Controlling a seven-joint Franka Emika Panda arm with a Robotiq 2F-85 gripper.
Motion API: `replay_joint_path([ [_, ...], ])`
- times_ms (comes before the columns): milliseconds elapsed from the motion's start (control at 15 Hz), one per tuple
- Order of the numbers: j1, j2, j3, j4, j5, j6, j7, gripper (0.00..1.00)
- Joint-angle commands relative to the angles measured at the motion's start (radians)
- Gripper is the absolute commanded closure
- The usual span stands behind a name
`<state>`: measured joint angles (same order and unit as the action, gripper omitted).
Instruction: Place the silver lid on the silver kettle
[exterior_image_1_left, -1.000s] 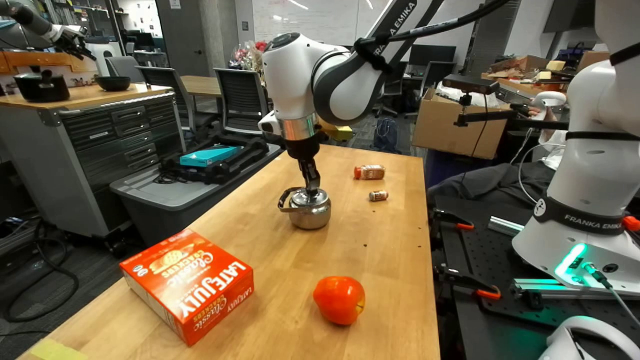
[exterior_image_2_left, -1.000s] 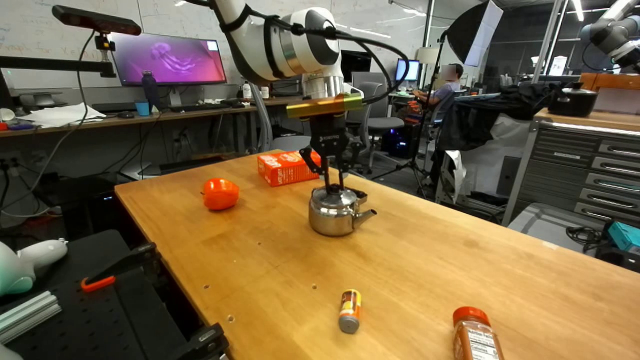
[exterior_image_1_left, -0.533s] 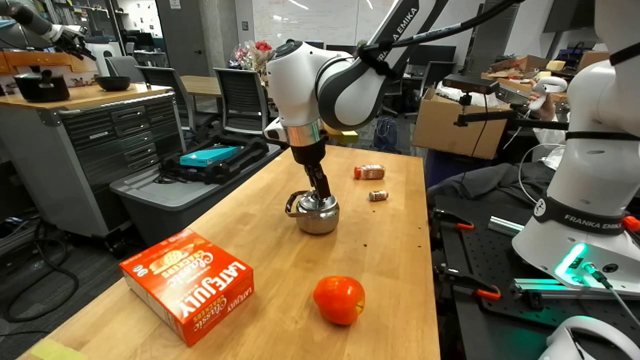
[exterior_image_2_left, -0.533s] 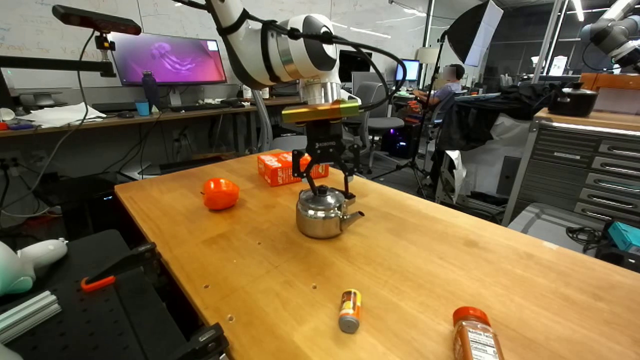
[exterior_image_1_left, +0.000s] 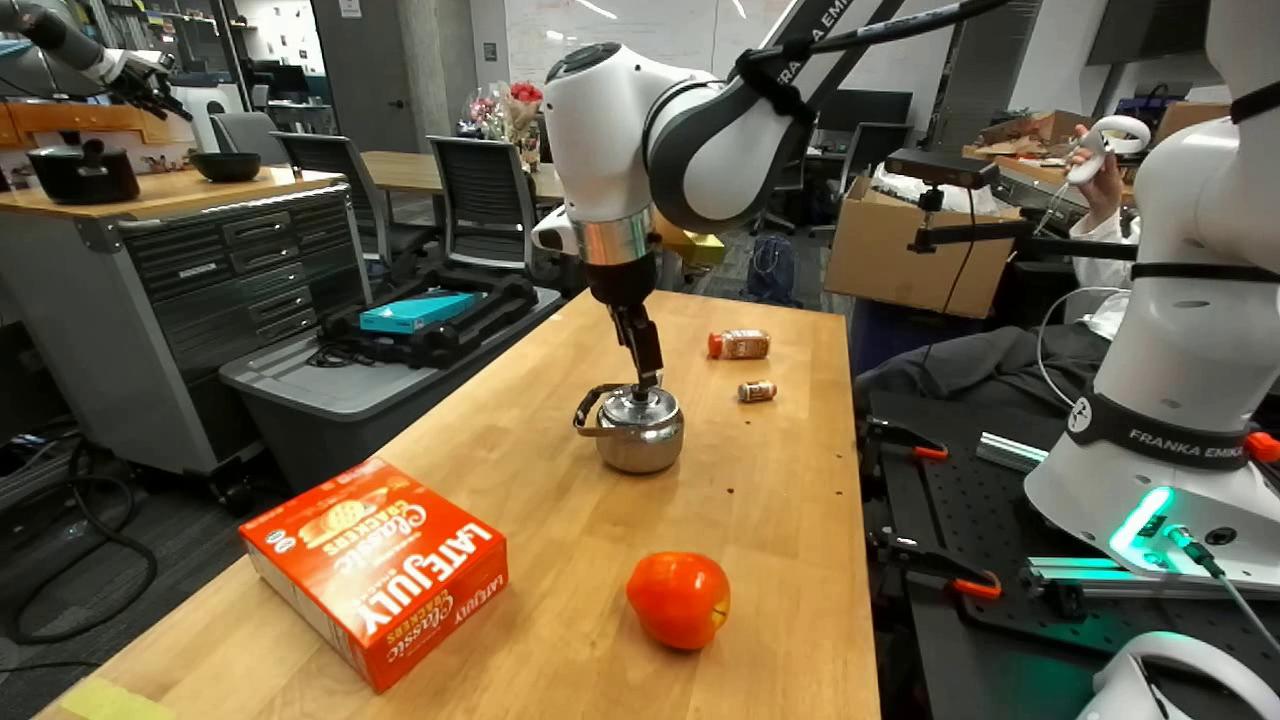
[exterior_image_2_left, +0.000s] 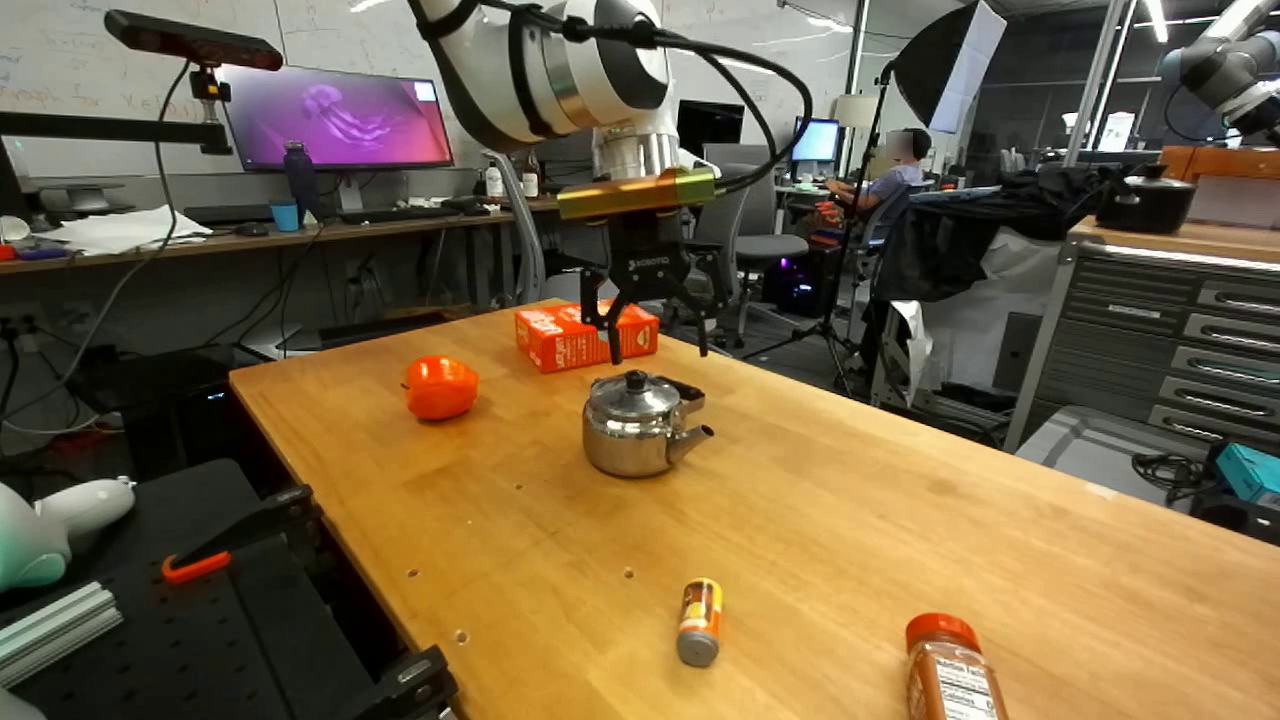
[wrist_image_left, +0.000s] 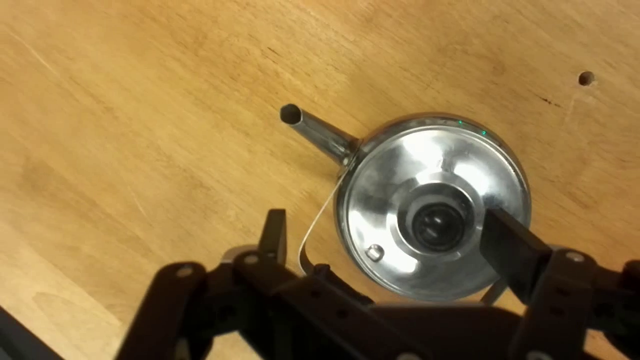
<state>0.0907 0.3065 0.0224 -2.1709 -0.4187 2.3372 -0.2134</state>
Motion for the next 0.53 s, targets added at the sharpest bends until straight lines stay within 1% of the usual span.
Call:
replay_joint_path([
  [0, -0.017, -0.106, 0.015, -0.07, 0.042, 0.004, -0.006, 0.0],
  [133, -0.02, -0.143, 0.014, -0.088, 0.089, 0.001, 0.025, 0.0],
  [467, -0.037, -0.226, 0.013, -0.114, 0.281, -0.016, 0.072, 0.0],
])
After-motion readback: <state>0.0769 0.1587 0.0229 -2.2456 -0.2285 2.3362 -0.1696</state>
